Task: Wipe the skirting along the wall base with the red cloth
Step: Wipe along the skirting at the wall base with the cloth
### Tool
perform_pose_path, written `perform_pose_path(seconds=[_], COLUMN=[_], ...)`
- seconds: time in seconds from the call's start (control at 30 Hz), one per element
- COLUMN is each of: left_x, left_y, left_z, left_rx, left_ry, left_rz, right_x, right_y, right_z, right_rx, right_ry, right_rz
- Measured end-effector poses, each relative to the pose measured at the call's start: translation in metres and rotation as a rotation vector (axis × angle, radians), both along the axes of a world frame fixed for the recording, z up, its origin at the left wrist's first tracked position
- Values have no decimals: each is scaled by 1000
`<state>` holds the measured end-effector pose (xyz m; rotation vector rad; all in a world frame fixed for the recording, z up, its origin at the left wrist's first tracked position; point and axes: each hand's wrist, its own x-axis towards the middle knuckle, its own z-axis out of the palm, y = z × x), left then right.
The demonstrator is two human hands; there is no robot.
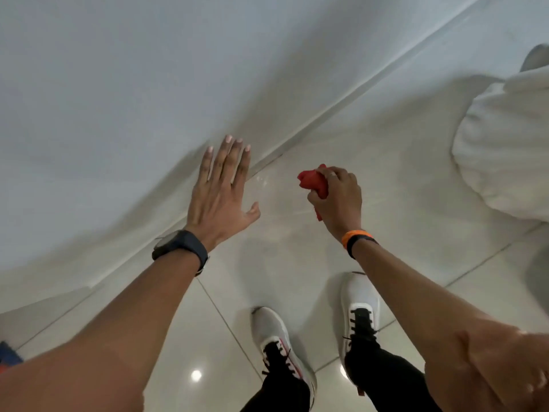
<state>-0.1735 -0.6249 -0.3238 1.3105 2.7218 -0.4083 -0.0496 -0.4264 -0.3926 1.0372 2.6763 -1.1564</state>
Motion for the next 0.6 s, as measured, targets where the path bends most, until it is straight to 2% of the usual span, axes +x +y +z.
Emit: perform_pose_path(seconds=[0.13, 0.23, 0.37, 0.5, 0.6], left_x=[-22, -43, -82, -96, -97], left_y=[-19, -32, -43, -41, -36], left_z=[-49, -84, -114, -135, -142], left_rx=[-81, -195, -390, -631, -713], left_ry=[82, 174, 293, 381, 389], left_rz=[-72, -225, -460, -622, -665], right_x=[-42, -81, -111, -111, -118], right_y=[-14, -17, -29, -50, -72], right_z=[-66, -117, -182, -212, -214], right_rx=[-9, 8, 93, 250, 243], right_ry=[24, 22, -151, -168, -136], right_rz=[-20, -33, 89, 123, 88])
